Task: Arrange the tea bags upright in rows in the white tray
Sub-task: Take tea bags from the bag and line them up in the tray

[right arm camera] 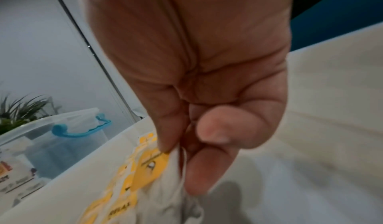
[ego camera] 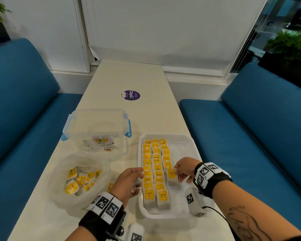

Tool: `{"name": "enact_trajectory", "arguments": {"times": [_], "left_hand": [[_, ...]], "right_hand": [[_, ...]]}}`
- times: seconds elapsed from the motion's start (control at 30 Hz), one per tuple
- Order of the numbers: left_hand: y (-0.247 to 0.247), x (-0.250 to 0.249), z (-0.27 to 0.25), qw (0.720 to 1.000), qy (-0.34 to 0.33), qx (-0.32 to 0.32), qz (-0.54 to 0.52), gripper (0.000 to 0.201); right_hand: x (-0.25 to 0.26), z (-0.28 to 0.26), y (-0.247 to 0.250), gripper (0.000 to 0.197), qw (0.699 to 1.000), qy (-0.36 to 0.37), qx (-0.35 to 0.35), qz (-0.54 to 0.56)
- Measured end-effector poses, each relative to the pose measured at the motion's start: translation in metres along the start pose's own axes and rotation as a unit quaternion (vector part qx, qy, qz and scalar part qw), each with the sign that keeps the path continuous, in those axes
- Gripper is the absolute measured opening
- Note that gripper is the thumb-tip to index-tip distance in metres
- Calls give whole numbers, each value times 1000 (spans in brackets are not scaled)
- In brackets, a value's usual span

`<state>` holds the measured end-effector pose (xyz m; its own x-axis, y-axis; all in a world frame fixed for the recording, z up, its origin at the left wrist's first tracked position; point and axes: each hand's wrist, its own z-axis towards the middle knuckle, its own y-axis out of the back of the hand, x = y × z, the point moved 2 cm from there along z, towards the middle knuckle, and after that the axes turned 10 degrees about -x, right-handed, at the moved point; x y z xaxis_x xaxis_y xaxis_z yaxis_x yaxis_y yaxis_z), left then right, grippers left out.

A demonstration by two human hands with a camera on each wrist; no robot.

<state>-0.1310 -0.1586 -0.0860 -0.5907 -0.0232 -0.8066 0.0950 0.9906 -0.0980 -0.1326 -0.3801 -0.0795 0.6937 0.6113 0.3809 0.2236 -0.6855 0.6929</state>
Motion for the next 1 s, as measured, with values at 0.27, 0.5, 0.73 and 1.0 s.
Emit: {"name": "enact_trajectory", "arguments": {"times": [0.27,0.5,0.73,1.0], "left_hand": [[0,2,8,1000,7,-1,2,20],[2,1,14,1000,11,7,-1,20],[-3,-5,14,997,33,38,-62,24],[-24,-24,12,987,31,83,-135,38]], "right_hand": [[12,21,-2,3,999,8,-6,-40],[12,34,-5,22,998,9,-31,-48],[23,31,1,28,990,-5,-26,-136],[37,-38,27,7,979,149,-60,128]]}}
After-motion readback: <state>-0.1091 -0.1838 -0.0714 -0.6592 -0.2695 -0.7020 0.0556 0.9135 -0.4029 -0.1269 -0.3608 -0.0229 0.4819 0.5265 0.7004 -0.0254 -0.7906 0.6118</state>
